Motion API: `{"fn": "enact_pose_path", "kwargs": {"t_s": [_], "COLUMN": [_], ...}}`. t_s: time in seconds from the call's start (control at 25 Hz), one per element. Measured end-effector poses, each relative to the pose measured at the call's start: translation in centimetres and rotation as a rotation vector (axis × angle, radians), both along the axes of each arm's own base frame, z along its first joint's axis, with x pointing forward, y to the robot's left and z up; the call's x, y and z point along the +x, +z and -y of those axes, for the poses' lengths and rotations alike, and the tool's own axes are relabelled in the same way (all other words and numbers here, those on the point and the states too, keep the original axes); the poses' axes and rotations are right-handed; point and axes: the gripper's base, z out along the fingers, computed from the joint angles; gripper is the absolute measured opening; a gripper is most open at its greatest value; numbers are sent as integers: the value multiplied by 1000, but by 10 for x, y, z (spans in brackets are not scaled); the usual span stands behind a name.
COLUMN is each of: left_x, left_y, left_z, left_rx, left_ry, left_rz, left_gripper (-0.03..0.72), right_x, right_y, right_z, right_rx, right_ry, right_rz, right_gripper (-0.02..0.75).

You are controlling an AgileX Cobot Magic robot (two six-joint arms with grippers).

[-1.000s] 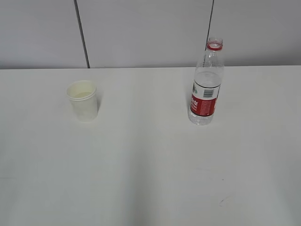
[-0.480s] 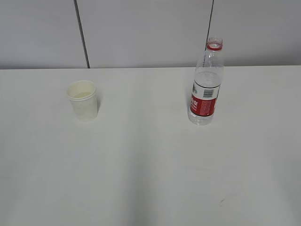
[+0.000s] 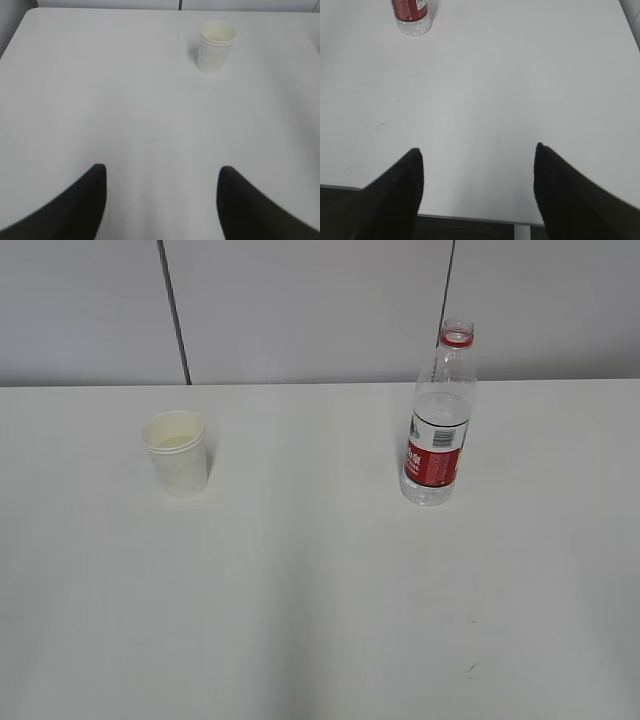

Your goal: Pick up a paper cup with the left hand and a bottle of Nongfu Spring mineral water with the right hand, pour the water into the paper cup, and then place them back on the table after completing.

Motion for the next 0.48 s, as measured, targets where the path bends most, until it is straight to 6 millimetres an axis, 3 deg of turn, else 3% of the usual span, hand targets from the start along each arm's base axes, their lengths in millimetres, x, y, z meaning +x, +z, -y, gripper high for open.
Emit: {"fn": "enact_pose_path", "kwargs": {"t_s": [0.48], "left_x": [0], "left_y": [0], "left_z": [0], "left_rx": [0], "left_ry": [0], "left_rz": [0], "left_gripper": [437], "right_x": [0], "right_y": [0], "right_z": [0], "right_rx": [0], "right_ry": [-2], "right_rz": [0], "right_gripper": [514]}}
